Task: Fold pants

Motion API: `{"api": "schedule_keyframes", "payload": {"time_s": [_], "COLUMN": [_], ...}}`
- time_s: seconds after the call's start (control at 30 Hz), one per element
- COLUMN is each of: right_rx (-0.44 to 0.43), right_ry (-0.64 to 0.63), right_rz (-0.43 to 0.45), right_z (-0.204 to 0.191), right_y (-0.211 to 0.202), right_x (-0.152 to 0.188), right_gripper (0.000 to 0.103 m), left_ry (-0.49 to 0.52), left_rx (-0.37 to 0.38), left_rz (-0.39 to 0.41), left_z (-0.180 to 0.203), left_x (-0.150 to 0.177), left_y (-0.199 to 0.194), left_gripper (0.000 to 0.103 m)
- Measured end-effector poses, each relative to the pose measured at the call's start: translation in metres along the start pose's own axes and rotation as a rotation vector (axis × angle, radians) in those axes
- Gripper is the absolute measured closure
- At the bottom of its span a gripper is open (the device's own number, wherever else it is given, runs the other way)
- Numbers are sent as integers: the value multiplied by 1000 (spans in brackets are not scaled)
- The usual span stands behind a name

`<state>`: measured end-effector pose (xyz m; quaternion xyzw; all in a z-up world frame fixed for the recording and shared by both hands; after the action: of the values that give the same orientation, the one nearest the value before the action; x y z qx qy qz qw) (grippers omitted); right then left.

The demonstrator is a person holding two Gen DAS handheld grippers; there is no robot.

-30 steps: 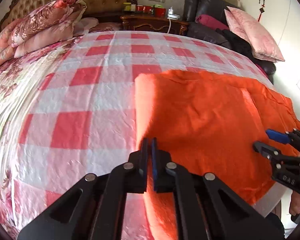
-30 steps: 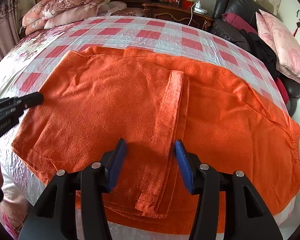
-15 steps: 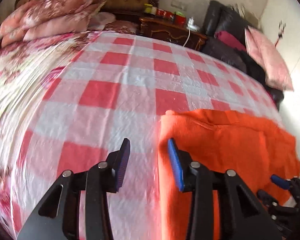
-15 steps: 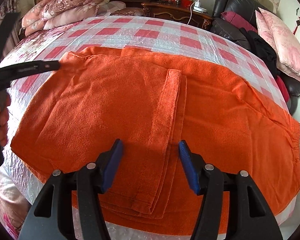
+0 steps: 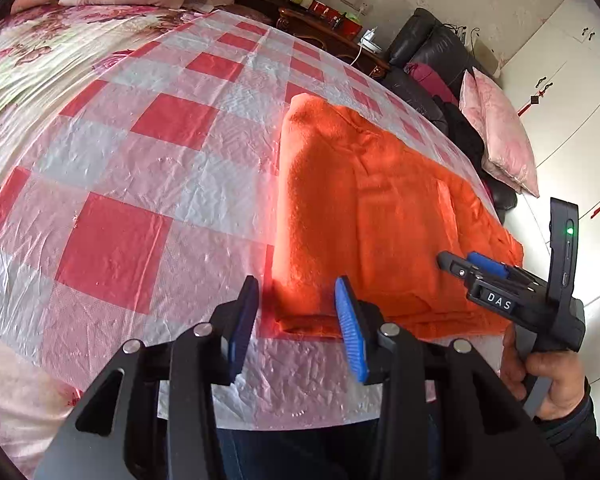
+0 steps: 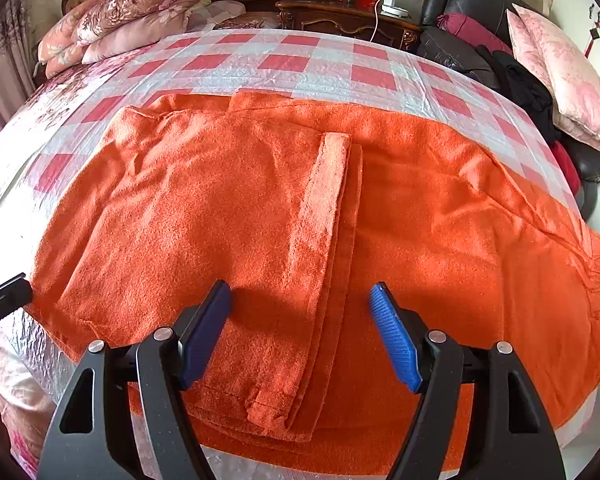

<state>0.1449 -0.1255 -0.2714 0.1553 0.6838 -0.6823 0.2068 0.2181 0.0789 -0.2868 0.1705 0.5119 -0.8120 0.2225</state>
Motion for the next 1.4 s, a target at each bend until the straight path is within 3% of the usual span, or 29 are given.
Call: {"api": "schedule_keyframes", "payload": {"time_s": [0.03, 0.17, 0.23, 0.33, 0.47, 0.57, 0.7, 0.73, 0.83, 0.87, 0.9, 0.97, 1.13, 1.2, 1.23, 1.27, 1.33, 1.4], "right_rx": [3, 61, 6, -110, -238, -241, -165, -164, -107, -122, -141, -144, -190, -187, -186, -187, -184, -203], "right_ry": [-3, -18, -44, -96, -146, -209, -323, -340, -368, -344, -327, -310, -243, -239, -237, -230, -217, -189], "right_rz": [-1, -37, -19, -64, -197, -277, -314, -333, -337, -342, -341, -315, -304, -296, -295, -296, -297, -295], "right_z": [0, -1, -21, -62, -117, -150, -176, -181, -182, -180, -177, -172, -162, -158, -160, -158, -164, -181], "right_y": [0, -3, -15, -23, -16, -6, 11, 16, 29, 29, 29, 27, 18, 17, 17, 19, 20, 23], "right_x": [0, -8, -27, -52, -78, -84, -85, -82, -76, -76, -76, -77, -76, -77, -78, -80, -82, -91], "right_gripper": [33, 32, 32, 31, 31, 30, 27, 29, 87, 94, 97, 98, 98, 98, 98, 98, 98, 98], "left_ry": [-12, -48, -30, 21, 184, 291, 360, 362, 293, 241, 193, 113, 15, -36, -40, -28, -43, -4], "left_rx": [25, 60, 55, 19, -121, -198, -216, -206, -130, -104, -83, -39, -13, 63, 86, 62, 55, -7], "left_rz": [-22, -17, 3, 42, 93, 117, 154, 164, 178, 178, 171, 133, 106, 94, 100, 102, 118, 148], "left_z": [1, -2, 1, 12, 39, 57, 74, 77, 73, 67, 60, 51, 38, 35, 35, 32, 24, 18], "left_x": [3, 5, 4, 0, -3, -2, -3, -6, -4, -4, -3, 3, 7, 6, 6, 4, 3, -3], "left_y": [2, 2, -3, -13, -24, -27, -32, -33, -39, -39, -38, -31, -17, -9, -7, -7, -14, -30], "left_gripper": [83, 86, 87, 90, 94, 94, 95, 95, 94, 89, 84, 55, 52, 54, 77, 96, 96, 96]}}
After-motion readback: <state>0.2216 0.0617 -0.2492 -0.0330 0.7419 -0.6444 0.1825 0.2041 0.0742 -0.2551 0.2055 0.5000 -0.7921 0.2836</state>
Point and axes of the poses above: each gripper's, at about its wrist camera, not at the fingertips, and y roughly the way its jaws point, z to its right, x to its underside, the point moved 8 cm from there along y, roughly the way its jaws point, and after that the axes turned 4 degrees about y, right-handed, at the moved point
